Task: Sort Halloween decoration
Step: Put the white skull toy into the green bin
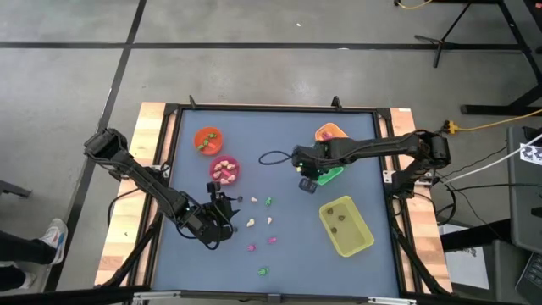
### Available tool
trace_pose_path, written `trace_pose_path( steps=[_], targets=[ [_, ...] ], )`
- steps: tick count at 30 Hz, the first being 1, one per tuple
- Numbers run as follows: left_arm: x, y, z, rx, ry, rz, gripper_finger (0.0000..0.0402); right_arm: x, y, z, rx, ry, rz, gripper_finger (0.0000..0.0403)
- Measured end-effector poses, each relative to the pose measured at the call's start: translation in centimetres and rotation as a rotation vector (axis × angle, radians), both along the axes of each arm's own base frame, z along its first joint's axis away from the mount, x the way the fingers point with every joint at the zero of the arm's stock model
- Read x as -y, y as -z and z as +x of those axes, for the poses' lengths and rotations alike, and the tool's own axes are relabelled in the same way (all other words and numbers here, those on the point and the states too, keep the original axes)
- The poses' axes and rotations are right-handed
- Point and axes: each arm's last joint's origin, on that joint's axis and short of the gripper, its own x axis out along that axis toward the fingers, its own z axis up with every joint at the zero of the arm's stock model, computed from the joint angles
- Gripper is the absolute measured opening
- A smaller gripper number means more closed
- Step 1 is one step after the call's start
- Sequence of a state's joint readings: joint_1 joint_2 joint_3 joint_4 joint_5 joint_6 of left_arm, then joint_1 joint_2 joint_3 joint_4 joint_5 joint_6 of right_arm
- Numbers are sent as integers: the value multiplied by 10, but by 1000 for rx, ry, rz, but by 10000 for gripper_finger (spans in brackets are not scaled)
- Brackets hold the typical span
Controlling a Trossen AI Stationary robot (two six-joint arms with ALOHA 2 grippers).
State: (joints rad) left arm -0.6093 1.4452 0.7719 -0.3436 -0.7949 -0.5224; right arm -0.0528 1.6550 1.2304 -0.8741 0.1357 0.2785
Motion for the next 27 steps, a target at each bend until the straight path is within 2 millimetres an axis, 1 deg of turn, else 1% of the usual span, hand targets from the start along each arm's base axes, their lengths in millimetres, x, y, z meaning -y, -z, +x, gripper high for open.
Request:
trace_pose_path(
  steps=[4,8,19,22,27],
  targets=[
    [0,0,0,0,0,0,160,1,2,-8,-101,-61,-56,62],
    [0,0,0,0,0,0,160,1,2,-12,-148,-109,-82,62],
    [0,0,0,0,0,0,160,2,2,-12,-152,-111,-100,66],
    [0,0,0,0,0,0,160,2,2,-12,-152,-111,-100,89],
    [0,0,0,0,0,0,160,2,2,-12,-151,-108,-99,159]
  ],
)
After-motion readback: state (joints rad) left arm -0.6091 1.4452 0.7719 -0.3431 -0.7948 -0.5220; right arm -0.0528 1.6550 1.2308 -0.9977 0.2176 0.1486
